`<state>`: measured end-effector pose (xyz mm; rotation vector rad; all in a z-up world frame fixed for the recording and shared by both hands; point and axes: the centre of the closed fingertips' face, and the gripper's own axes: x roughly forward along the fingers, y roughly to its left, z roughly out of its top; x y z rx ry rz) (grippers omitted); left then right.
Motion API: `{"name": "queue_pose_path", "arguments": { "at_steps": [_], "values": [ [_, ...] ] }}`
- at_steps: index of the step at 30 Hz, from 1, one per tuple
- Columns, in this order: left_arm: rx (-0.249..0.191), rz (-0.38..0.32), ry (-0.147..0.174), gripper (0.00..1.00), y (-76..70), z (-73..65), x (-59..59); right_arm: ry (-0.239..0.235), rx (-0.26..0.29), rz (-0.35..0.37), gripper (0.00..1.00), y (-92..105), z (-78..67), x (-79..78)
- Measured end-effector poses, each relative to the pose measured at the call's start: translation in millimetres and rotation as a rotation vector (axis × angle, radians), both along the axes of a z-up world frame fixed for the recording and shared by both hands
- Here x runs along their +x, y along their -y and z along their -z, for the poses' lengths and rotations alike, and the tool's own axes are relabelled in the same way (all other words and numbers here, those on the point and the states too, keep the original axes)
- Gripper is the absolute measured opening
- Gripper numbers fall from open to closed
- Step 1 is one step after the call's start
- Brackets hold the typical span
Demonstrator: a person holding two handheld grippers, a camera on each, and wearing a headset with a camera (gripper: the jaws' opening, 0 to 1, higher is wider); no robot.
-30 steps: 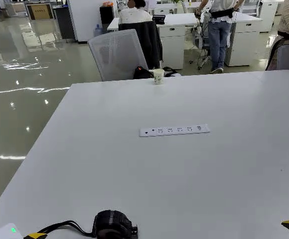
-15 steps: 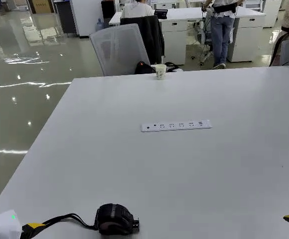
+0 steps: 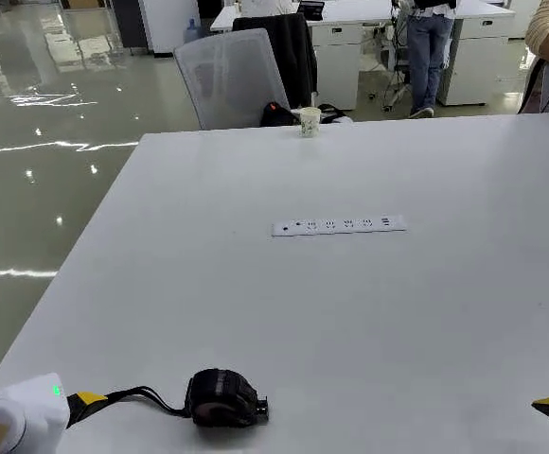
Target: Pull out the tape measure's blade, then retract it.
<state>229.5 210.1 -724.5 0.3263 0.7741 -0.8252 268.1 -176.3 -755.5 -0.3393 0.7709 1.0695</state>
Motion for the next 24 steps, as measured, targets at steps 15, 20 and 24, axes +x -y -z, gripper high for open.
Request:
{"name": "queue_pose_path", "arguments": {
  "at_steps": [15,20,24],
  "values": [
    [0.13,0.197,0.063,0.99,5.5,-13.6,35.8,0.014,-0.006,-0.12,0.99,-21.1,-4.5,6.8],
    [0.132,0.2,0.062,0.99,12.7,-16.7,50.4,0.017,-0.012,-0.133,0.99,-24.3,-6.1,12.7],
    [0.168,0.245,0.08,0.98,17.2,-14.7,60.8,0.016,-0.016,-0.138,0.99,-28.0,-5.3,15.2]
  ]
}}
